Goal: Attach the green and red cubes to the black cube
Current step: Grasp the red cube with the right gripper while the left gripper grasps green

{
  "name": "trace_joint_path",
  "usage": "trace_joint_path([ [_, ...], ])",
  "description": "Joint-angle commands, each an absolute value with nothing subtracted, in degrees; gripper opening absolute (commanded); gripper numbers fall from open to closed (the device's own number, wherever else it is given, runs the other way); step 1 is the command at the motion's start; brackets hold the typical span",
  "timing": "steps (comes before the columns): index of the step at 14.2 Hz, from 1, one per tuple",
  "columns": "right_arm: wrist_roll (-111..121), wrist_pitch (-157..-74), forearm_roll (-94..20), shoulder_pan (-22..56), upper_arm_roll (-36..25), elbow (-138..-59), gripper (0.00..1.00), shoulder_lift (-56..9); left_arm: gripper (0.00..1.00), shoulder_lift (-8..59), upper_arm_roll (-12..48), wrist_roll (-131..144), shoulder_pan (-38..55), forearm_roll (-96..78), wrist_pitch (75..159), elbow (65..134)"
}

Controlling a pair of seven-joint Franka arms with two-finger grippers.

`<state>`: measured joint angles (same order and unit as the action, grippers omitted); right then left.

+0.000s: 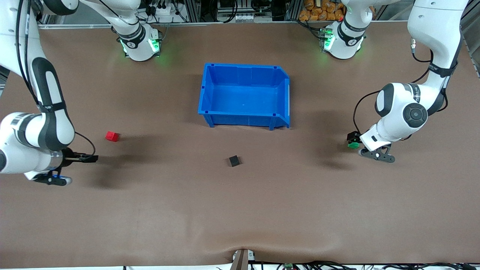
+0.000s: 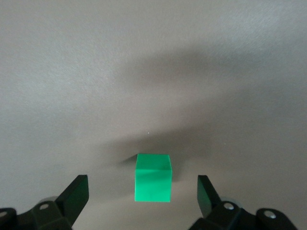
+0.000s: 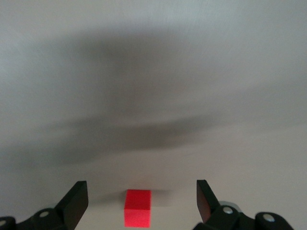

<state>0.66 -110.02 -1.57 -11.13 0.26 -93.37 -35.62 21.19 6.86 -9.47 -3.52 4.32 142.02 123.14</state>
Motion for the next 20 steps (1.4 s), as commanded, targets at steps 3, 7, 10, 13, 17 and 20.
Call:
trace_joint_path([
  [3,1.14,-110.4,-3.87,-12.66,1.05,-102.47,0.84,-33.23,0.99,22.76,7.03,-10.02,-3.87,5.36,143.52,123.57],
  [7,0.7,-111.71,-3.96,-11.42,1.23,-104.68,0.47,-33.4,0.87,24.25,7.03,-10.02,-3.78,5.36,143.61,123.31],
  [10,0.62,-111.8,-3.96,-13.18,1.23,-104.68,0.0,-33.93,0.76,25.05,7.03,-10.37,-3.6,5.54,144.58,123.14],
  [13,0.09,-111.18,-4.04,-13.09,1.23,-103.81,0.0,-33.66,0.75,25.49,7.12,-10.46,-3.6,5.54,144.49,122.17],
  [17,-18.21,-107.93,-11.75,-6.8,1.49,-94.42,0.0,-34.62,0.69,26.01,7.12,-10.46,-3.6,5.54,144.58,121.9],
  [20,-38.08,-108.28,-18.25,1.03,1.5,-87.65,0.0,-38.22,0.6,26.1,7.12,-10.37,-3.6,5.54,144.49,121.9],
])
